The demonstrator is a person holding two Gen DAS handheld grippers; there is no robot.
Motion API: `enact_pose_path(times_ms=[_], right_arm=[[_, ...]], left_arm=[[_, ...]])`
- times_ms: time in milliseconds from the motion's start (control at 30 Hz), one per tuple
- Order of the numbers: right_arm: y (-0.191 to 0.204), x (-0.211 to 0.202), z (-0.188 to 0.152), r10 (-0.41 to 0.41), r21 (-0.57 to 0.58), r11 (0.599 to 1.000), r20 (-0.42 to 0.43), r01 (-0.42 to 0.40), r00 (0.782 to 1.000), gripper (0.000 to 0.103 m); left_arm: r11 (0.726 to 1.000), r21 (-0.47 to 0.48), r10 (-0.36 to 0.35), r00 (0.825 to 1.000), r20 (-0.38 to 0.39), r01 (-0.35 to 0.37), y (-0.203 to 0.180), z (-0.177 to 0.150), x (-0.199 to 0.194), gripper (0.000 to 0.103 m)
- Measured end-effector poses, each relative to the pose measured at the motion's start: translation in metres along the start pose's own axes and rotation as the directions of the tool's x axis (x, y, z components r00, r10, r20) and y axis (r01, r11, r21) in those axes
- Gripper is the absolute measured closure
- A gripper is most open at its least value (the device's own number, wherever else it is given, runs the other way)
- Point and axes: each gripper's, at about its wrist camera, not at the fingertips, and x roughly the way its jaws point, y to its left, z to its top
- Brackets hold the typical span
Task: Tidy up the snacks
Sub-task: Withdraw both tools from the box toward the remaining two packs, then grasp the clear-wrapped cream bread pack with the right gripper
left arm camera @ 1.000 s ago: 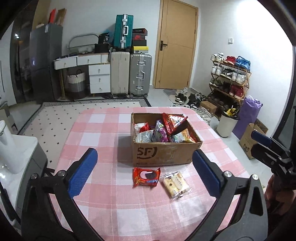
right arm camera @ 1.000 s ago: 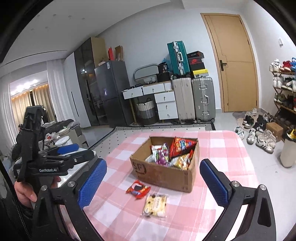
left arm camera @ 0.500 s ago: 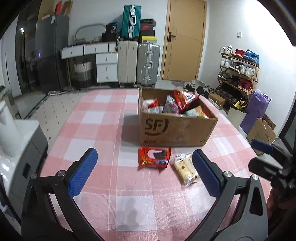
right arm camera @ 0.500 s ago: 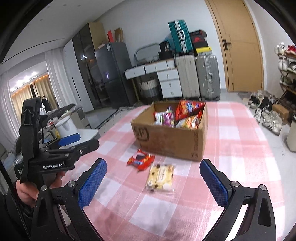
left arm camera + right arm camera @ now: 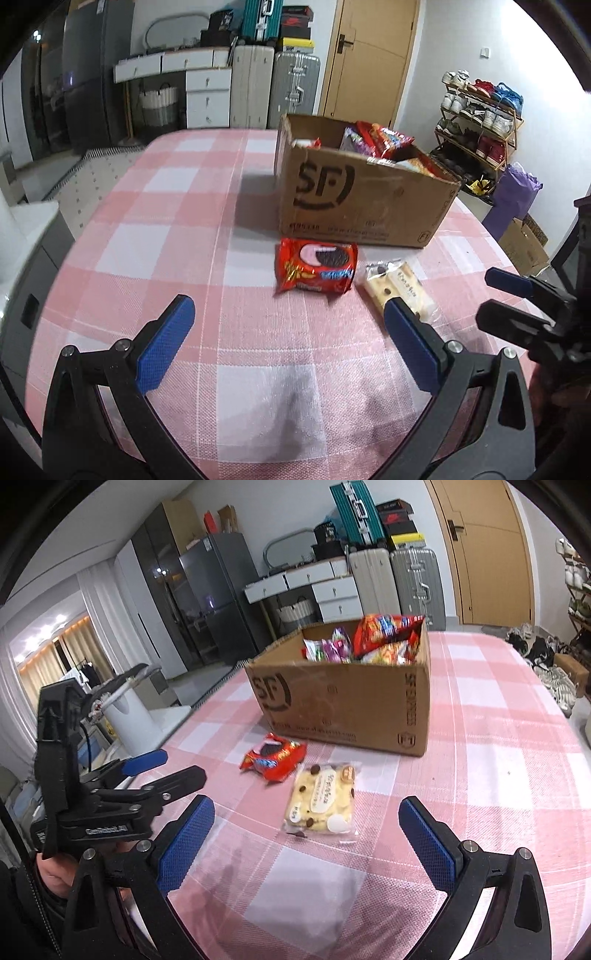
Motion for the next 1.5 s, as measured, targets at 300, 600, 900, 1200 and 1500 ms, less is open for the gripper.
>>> enact_pose_path(times_ms=[300, 600, 900, 1200, 1500], right_arm=[[0.001, 0.04, 0.004, -0.037, -0.032, 0.999, -0.069, 0.034, 0.997, 0.001], [0.006, 0.087, 0.006, -0.056, -0.016, 0.998, -0.191, 0.054, 0.98, 0.016], [0.032, 0.11, 0.005, -0.208, -0.17, 0.97, -0.197, 0.176, 0.958, 0.03], [0.033, 0.116, 0.008, -0.202, -0.151, 0.973, -0.189, 0.175, 0.961, 0.043], [0.007, 0.101, 0.008, -0.082, 0.018, 0.996, -0.161, 0.086, 0.984, 0.044]], left_arm=[[0.999, -0.049, -0.024, 0.999, -0.042, 0.022, 0.016, -0.01, 0.021, 0.001], [0.996, -0.076, -0.054, 0.997, -0.059, 0.049, 0.031, -0.017, 0.021, 0.001], [0.991, -0.12, -0.068, 0.996, -0.061, 0.06, 0.043, -0.024, 0.017, 0.001], [0.992, -0.112, -0.061, 0.997, -0.056, 0.055, 0.043, -0.025, 0.01, 0.001], [0.995, -0.099, -0.039, 0.998, -0.05, 0.033, 0.039, -0.025, -0.004, 0.001]])
